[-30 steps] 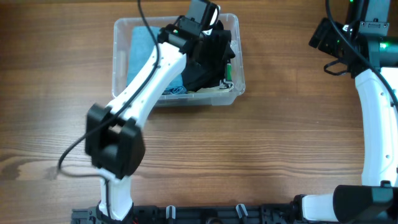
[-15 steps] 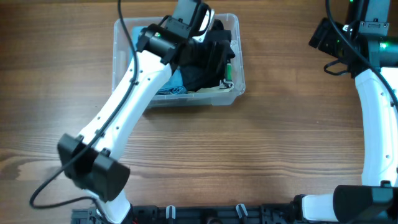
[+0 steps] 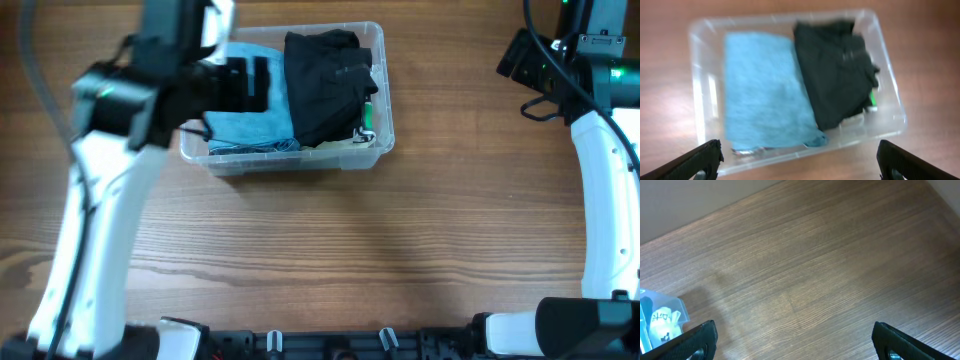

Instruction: Pack container

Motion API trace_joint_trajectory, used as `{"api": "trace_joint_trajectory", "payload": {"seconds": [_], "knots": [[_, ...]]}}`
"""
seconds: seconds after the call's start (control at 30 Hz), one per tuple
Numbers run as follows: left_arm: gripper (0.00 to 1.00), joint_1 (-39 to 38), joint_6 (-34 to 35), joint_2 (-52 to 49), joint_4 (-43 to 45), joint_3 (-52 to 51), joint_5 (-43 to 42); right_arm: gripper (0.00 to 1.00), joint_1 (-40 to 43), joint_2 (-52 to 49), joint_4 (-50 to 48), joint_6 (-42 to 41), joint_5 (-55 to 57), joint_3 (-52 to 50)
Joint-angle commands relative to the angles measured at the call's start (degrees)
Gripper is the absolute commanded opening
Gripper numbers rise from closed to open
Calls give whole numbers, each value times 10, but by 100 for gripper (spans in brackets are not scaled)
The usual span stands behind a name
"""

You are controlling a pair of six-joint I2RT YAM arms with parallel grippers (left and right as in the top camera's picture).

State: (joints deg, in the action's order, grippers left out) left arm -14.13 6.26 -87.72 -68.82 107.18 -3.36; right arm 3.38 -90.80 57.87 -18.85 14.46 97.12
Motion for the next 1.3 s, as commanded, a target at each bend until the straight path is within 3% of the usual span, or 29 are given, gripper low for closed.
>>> {"api": "trace_joint_trajectory", "payload": {"seconds": [0.0,0.13,0.2,0.23,0.43,0.6,0.83,1.03,1.27], "knots": [[100,54,-56,63,38,-11,-7,100,0,7,0,-7,9,7],[100,92,-61,187,172,-140,-7,100,0,7,0,-7,9,7],[100,110,-61,275,284,-264,-16,100,0,7,0,-7,9,7],[100,137,-61,350,377,-375,-47,100,0,7,0,-7,9,7],[100,198,-60,573,592,-674,-125,100,0,7,0,-7,9,7],[100,208,-58,702,640,-826,-153,100,0,7,0,-7,9,7],[100,196,-58,786,712,-971,-168,100,0,7,0,-7,9,7],[100,195,-59,846,729,-1032,-163,100,0,7,0,-7,9,7],[100,155,-59,876,708,-1068,-97,100,0,7,0,-7,9,7]]}}
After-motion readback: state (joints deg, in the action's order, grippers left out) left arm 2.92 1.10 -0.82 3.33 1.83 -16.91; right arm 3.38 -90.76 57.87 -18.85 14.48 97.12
